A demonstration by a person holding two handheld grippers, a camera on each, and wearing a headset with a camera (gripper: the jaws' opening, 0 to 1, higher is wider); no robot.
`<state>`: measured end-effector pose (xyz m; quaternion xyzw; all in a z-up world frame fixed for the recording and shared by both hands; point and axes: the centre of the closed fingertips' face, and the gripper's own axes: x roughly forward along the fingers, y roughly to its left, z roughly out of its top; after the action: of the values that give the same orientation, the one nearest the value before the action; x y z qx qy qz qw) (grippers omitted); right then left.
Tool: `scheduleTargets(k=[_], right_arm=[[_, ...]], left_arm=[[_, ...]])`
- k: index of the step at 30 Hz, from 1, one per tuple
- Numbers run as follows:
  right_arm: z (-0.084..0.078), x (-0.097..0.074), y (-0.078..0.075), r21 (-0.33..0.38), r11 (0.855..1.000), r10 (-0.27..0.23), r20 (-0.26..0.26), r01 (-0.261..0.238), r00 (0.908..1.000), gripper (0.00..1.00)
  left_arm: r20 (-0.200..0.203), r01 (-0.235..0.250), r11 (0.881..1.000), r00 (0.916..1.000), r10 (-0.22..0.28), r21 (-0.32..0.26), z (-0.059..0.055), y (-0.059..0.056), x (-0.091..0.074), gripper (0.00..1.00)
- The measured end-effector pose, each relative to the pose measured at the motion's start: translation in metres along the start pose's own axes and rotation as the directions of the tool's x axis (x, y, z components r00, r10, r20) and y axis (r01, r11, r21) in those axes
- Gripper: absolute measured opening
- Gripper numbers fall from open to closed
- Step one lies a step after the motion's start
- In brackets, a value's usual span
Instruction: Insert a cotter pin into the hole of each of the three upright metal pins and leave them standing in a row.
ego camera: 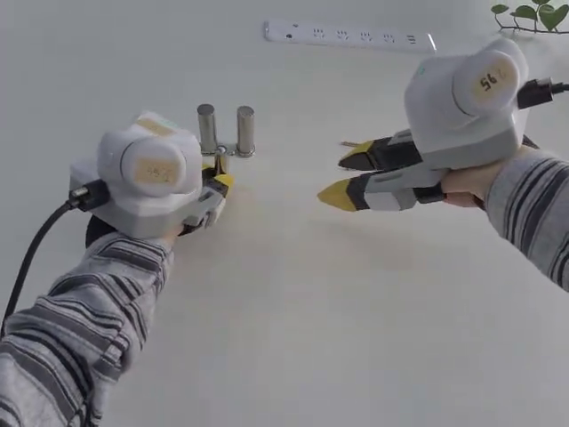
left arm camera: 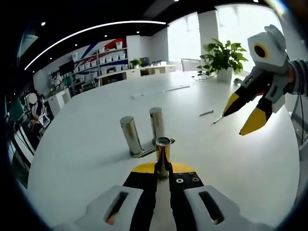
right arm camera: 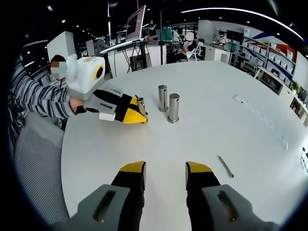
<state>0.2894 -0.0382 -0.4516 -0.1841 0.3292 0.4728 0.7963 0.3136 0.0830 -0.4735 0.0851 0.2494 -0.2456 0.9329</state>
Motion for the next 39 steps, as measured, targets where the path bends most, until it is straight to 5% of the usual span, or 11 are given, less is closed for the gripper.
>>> scheduleTargets(k=[29,36,39], right_arm=[[-0.007,0.002,0.012,0.072,0.997,0.001,0.041,-0.004,0.9992,0.32],[-0.003,0.004,0.007,0.091,0.996,-0.011,0.058,0.006,0.9983,0.33],[0.008,0.007,0.003,0.115,0.993,-0.034,0.107,0.022,0.9937,0.33]], left_arm=[[0.014,0.060,0.998,0.9981,-0.059,-0.017,-0.006,0.001,0.002,0.06],[0.003,0.049,0.998,0.9988,-0.049,-0.025,-0.009,0.004,0.001,0.15],[0.005,0.041,0.999,0.9992,-0.041,-0.029,-0.010,0.005,-0.001,0.22]])
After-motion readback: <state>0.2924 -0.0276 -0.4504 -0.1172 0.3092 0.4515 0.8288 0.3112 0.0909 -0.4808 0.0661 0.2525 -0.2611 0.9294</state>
